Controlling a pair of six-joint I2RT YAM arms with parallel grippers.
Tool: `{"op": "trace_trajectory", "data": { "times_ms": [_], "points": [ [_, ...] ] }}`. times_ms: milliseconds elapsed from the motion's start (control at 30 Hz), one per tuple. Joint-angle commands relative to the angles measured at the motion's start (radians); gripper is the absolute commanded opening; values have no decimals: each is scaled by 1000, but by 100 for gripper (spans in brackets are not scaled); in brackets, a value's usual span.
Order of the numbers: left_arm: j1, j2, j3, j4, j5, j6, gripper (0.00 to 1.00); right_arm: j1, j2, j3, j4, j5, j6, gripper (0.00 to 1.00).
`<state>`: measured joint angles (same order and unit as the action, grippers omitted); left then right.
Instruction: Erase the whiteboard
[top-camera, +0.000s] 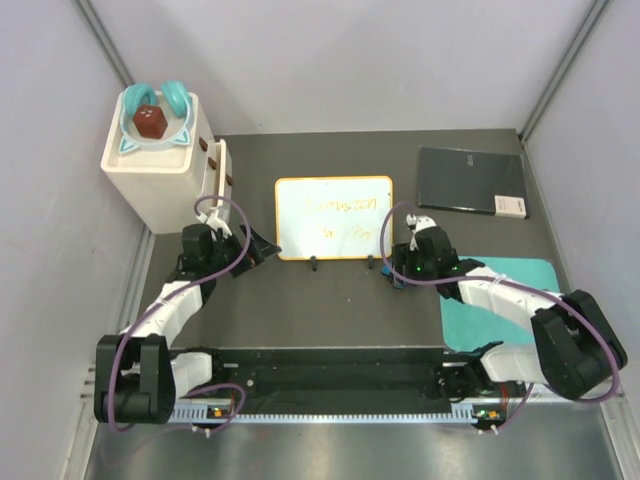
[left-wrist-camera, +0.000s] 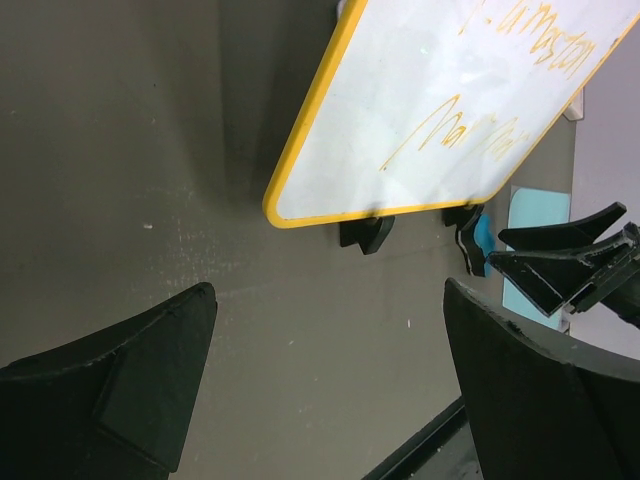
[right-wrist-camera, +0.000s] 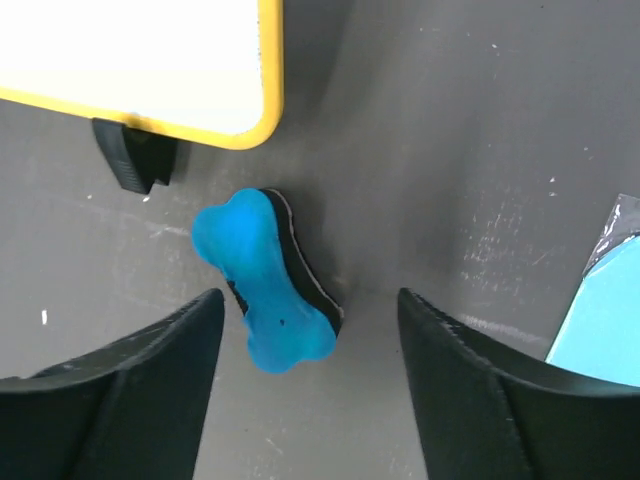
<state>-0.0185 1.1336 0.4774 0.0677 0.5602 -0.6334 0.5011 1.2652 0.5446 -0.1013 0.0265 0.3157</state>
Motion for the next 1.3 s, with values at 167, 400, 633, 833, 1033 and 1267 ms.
{"op": "trace_trajectory", "data": {
  "times_ms": [167, 400, 633, 833, 1033, 1267],
  "points": [
    [6, 3, 18, 46, 17, 11, 99, 34, 74, 66, 35, 58, 13, 59],
    [8, 3, 32, 35, 9, 15, 99, 76, 92, 86, 20, 98, 8, 60],
    [8, 8, 27, 37, 12, 15, 99, 76, 65, 78, 9, 148, 25, 62],
    [8, 8, 26, 40, 17, 15, 99, 77, 20, 66, 31, 145, 20, 63],
    [9, 43, 20, 69, 69, -2, 99, 76, -10, 46, 88, 58, -24, 64],
    [9, 68, 29, 63, 79, 8, 99, 76, 66, 66, 81, 26, -33, 63]
  ]
}}
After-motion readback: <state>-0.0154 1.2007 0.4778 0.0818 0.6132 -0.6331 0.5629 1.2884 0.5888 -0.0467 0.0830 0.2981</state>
